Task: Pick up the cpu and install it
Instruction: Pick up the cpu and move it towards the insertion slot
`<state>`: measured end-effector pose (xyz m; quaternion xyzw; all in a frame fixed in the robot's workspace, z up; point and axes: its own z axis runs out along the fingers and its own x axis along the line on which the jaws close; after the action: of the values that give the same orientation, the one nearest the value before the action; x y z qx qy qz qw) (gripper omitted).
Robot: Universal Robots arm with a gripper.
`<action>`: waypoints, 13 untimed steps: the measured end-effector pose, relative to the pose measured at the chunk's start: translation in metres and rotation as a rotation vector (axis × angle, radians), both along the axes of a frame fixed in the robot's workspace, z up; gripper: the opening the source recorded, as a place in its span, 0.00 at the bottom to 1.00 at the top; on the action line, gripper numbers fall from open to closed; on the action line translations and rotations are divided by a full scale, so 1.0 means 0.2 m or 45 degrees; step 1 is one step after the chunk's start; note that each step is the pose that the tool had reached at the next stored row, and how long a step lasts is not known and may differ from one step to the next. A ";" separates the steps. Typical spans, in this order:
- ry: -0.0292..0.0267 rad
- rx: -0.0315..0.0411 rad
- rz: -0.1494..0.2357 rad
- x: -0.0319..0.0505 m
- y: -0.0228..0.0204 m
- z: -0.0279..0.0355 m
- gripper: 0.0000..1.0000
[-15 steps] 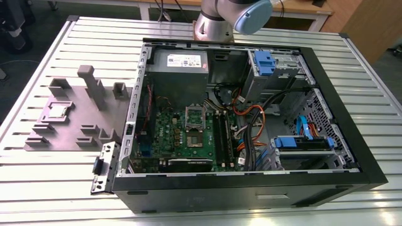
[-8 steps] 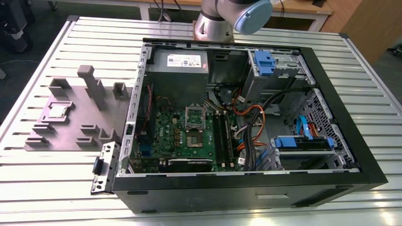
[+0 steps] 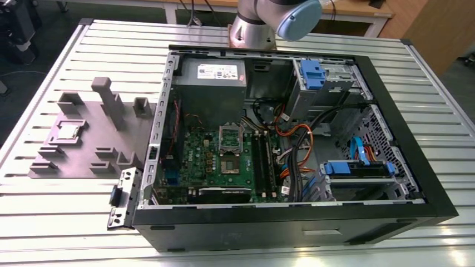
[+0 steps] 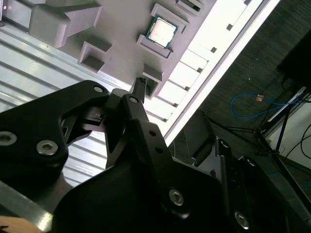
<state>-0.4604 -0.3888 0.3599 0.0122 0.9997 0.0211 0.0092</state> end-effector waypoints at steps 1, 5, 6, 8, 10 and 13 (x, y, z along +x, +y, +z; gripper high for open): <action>0.0000 0.0000 0.000 0.000 0.000 0.000 0.59; -0.0002 0.0002 0.000 0.000 0.000 -0.005 0.59; -0.0002 0.0001 0.000 0.000 0.000 -0.006 0.59; -0.0003 0.0002 0.000 0.000 0.000 -0.007 0.59; -0.0004 0.0002 0.000 0.000 -0.002 -0.008 0.59; -0.0005 -0.0004 0.000 0.000 -0.004 -0.013 0.59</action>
<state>-0.4603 -0.3896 0.3573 0.0121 0.9997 0.0210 0.0094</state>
